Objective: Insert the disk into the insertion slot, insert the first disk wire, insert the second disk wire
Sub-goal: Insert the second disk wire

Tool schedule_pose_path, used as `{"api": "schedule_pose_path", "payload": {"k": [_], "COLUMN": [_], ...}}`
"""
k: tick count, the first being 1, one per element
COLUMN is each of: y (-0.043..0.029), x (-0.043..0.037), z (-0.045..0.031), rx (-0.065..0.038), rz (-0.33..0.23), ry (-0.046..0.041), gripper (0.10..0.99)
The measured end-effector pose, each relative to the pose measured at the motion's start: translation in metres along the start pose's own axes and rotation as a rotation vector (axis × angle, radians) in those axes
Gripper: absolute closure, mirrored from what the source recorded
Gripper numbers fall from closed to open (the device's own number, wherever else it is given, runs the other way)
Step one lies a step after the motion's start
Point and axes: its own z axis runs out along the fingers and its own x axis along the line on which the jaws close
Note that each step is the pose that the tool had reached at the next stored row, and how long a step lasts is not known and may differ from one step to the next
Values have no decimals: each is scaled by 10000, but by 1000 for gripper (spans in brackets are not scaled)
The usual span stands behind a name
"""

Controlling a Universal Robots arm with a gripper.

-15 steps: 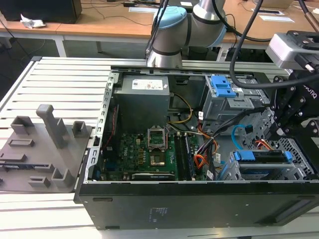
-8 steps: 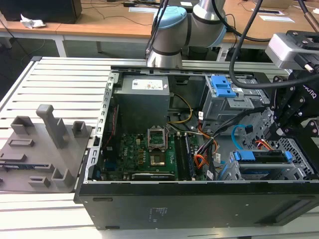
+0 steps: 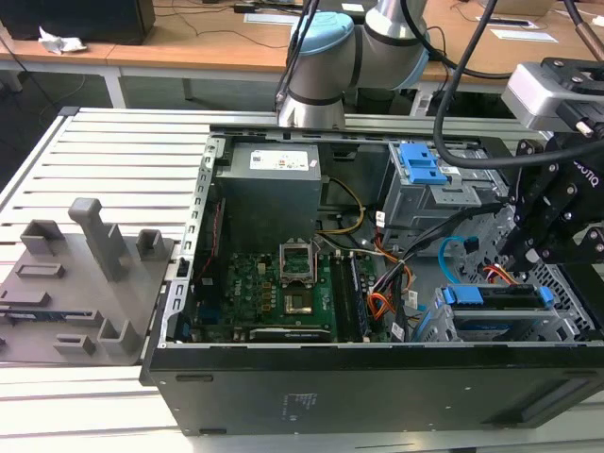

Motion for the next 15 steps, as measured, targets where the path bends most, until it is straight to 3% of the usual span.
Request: {"api": "schedule_pose_path", "payload": {"k": [1,4,13,15], "y": [1,1,2,2], "x": [0,0,0,0], "z": [0,0,0,0], "rx": [0,0,-27,-27], "rz": [0,-26,-1811,-1813], "ry": [0,1,80,79], "gripper": [725,725,725,725]}}
